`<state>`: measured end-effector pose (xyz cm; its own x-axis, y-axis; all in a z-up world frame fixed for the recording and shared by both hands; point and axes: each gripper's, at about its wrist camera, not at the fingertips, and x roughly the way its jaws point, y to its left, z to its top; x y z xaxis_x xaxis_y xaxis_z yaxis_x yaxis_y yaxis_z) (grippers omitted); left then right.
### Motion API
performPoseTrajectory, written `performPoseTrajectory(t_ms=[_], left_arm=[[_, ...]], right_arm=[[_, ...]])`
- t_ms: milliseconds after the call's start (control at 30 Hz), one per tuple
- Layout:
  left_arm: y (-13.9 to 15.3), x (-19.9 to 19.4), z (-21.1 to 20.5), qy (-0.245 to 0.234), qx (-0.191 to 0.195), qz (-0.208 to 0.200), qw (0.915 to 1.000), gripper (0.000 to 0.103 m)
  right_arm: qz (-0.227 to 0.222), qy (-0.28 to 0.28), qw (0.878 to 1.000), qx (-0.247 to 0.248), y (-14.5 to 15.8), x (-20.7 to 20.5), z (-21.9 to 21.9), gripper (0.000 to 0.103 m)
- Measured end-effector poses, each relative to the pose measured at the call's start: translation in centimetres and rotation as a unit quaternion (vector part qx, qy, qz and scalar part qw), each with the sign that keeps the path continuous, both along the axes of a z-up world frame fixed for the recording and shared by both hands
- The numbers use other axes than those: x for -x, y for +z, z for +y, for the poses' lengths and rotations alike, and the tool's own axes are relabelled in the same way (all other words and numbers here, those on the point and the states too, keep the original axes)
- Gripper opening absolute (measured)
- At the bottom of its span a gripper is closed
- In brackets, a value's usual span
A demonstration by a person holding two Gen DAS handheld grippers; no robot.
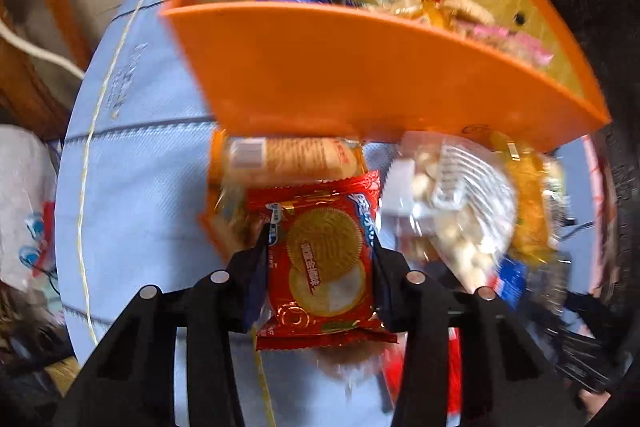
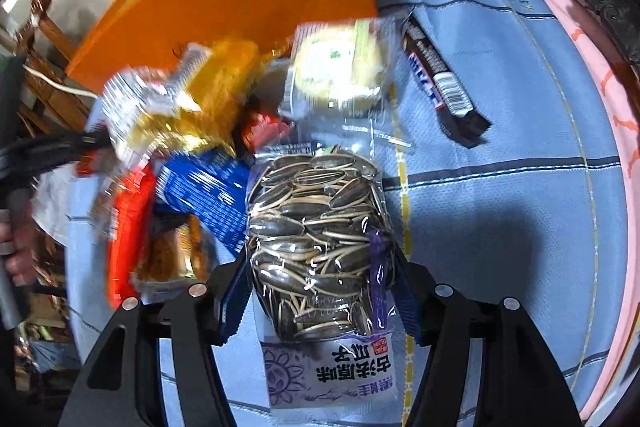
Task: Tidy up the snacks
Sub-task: 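Grasp the red biscuit pack with the left tool, then drop the biscuit pack into the orange box with the left tool while the right tool drops the seed bag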
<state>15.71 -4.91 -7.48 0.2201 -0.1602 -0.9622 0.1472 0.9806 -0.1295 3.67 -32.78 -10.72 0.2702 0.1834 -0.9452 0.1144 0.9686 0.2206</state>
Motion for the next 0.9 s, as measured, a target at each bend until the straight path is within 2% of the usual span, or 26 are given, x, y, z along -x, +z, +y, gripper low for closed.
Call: performPoseTrajectory(t_ms=[133, 233, 300, 333, 367, 533, 733, 867, 900], left_arm=[[1.6, 2.9, 2.3, 0.013, 0.008, -0.013, 0.9998, 0.042], [1.2, 4.2, 3.9, 0.023, 0.002, -0.005, 0.9997, 0.042], [1.1, 5.0, 4.2, 0.03, 0.002, 0.0, 0.9995, 0.042], [0.9, 5.6, 4.2, 0.033, 0.002, 0.003, 0.9994, 0.042], [0.8, 5.8, 4.3, 0.033, 0.003, 0.006, 0.9994, 0.042], [1.2, 6.5, 4.1, 0.028, 0.006, -0.003, 0.9996, 0.042], [3.5, 6.0, 3.0, 0.012, 0.012, -0.028, 0.9995, 0.042], [4.4, 5.3, 2.4, 0.01, 0.019, -0.031, 0.9993, 0.042], [4.5, 5.3, 2.3, 0.01, 0.021, -0.03, 0.9993, 0.042]], right_arm=[[0.011, 0.014, 0.999, 0.029, -0.9, -0.1, 0.9, 0.073], [0.01, 0.046, 0.996, 0.074, -1.1, -0.2, 2.5, 0.075], [0.008, 0.065, 0.993, 0.103, -1.1, -0.1, 3.3, 0.073], [0.004, 0.07, 0.992, 0.11, -1.0, -0.1, 3.4, 0.064], [0.004, 0.07, 0.991, 0.113, -0.9, 0.0, 3.5, 0.064], [-0.019, 0.049, 0.996, 0.071, 1.6, 1.0, 1.0, 0.063], [-0.057, 0.034, 0.997, 0.038, 5.0, 1.8, -0.4, 0.063], [-0.06, 0.031, 0.998, 0.019, 5.3, 1.8, -0.6, 0.063], [-0.062, 0.027, 0.998, 0.007, 5.4, 1.8, -1.9, 0.063]])
